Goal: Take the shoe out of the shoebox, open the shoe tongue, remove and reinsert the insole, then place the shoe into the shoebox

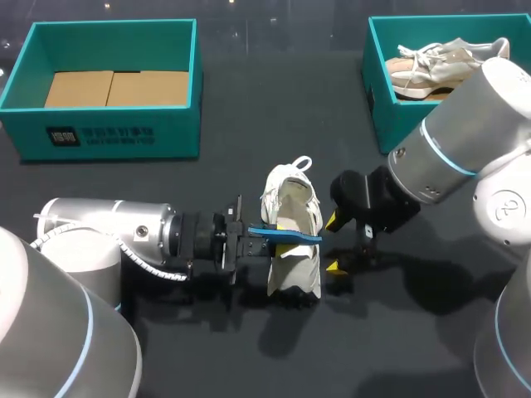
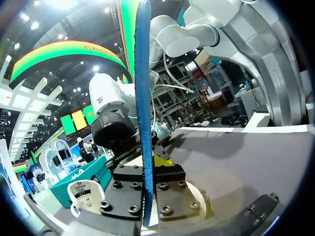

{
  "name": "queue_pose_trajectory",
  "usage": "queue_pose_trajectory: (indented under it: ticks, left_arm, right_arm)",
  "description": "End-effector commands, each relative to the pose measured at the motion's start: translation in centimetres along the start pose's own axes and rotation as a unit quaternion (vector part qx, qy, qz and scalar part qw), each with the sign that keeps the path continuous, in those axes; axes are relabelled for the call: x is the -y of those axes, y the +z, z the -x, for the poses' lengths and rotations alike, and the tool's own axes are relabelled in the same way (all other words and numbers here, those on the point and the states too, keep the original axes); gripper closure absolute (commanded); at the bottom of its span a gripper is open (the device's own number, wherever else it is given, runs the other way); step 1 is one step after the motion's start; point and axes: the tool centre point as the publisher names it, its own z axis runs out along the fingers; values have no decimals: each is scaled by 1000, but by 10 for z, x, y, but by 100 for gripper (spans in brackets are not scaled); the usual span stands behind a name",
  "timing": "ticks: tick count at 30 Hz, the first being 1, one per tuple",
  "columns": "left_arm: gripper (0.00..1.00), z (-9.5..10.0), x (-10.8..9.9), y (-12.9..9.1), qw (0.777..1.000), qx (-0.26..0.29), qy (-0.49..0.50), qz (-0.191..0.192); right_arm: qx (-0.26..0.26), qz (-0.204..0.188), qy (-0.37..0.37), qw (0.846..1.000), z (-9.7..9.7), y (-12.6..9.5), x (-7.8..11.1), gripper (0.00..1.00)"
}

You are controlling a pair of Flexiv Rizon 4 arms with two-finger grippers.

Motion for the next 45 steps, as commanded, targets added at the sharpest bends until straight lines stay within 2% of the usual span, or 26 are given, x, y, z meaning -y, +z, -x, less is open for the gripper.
queue_pose_trajectory:
  ticks: [1,17,35,40,45]
  left_arm:
    - [100,1,-9,5,1000,4,2,-5]
    - [100,6,-33,3,1000,23,-7,8]
    - [100,6,-64,0,999,25,-19,38]
    - [100,5,-74,0,998,21,-15,60]
    - [100,6,-77,-1,997,23,-17,65]
  right_arm:
    - [1,-1,0,1000,-1,1,0,0]
    - [1,-1,0,1000,-1,1,0,0]
    - [1,-1,0,1000,-1,1,0,0]
    - [1,-1,0,1000,-1,1,0,0]
    - [1,-1,0,1000,-1,1,0,0]
